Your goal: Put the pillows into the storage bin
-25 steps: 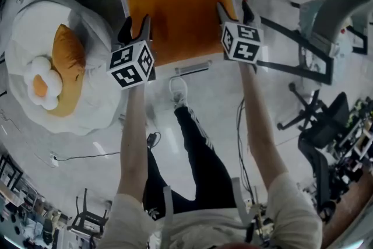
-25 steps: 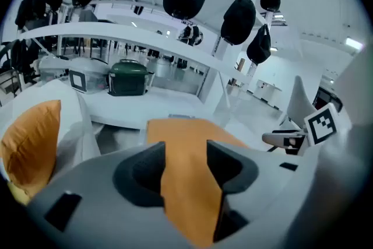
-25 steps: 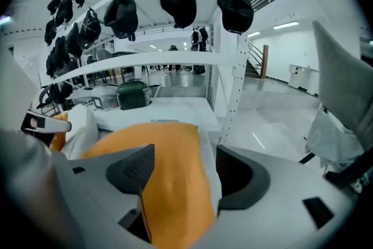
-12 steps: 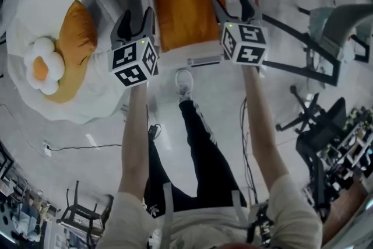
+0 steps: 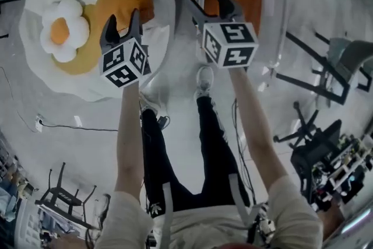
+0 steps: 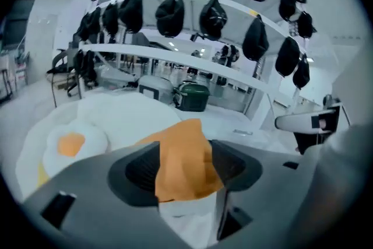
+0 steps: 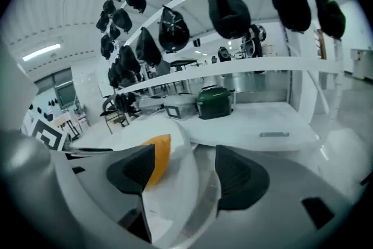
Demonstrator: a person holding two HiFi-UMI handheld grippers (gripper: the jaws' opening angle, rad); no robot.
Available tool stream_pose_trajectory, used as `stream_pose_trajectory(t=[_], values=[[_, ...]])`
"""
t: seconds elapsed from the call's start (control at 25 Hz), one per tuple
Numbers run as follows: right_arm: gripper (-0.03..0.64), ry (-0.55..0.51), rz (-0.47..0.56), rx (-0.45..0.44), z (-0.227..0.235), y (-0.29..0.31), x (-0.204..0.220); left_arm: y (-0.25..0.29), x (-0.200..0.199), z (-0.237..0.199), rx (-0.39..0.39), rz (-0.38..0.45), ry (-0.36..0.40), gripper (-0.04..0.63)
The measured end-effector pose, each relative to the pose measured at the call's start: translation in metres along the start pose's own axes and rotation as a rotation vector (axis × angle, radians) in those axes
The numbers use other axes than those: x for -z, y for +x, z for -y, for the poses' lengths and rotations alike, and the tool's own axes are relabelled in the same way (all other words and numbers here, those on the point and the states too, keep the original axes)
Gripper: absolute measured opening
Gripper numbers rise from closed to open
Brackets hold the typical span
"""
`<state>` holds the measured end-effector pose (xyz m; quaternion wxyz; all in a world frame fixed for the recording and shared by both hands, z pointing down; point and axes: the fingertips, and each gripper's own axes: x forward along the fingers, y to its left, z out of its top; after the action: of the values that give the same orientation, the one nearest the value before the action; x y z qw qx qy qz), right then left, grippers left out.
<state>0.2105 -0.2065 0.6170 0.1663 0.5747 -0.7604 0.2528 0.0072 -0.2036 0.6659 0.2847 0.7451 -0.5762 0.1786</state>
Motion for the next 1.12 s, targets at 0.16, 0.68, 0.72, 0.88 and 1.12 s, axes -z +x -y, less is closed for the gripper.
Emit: stream_pose_trajectory(t=[0.16,0.68,0.72,0.88,1.12], values=[[0.298,0.060,-0.088,-0.092,-0.075,0.038,0.026,-0.006,0.040,-0.069,-0.038,-0.088,-0.359,0.261],[0.196,0.379,-0.253,-0.189,-0.127,0.082,0.098,0.044,0.111,-0.075,0.372,0.024,-1.638,0.243],[0.145,0.380,-0.265,-0.200,-0.129,0.083,0.098,0.044,0.104,-0.074,0.395,0.054,-1.667,0.212],[0.069,0.318,-0.283,-0.212,-0.134,0.083,0.094,0.035,0.094,-0.074,0.441,0.106,-1.650,0.086],[0.044,0.261,-0.189,-0.273,-0.149,0.070,0.058,0.023,0.064,-0.072,0.451,0.182,-1.613,0.031]])
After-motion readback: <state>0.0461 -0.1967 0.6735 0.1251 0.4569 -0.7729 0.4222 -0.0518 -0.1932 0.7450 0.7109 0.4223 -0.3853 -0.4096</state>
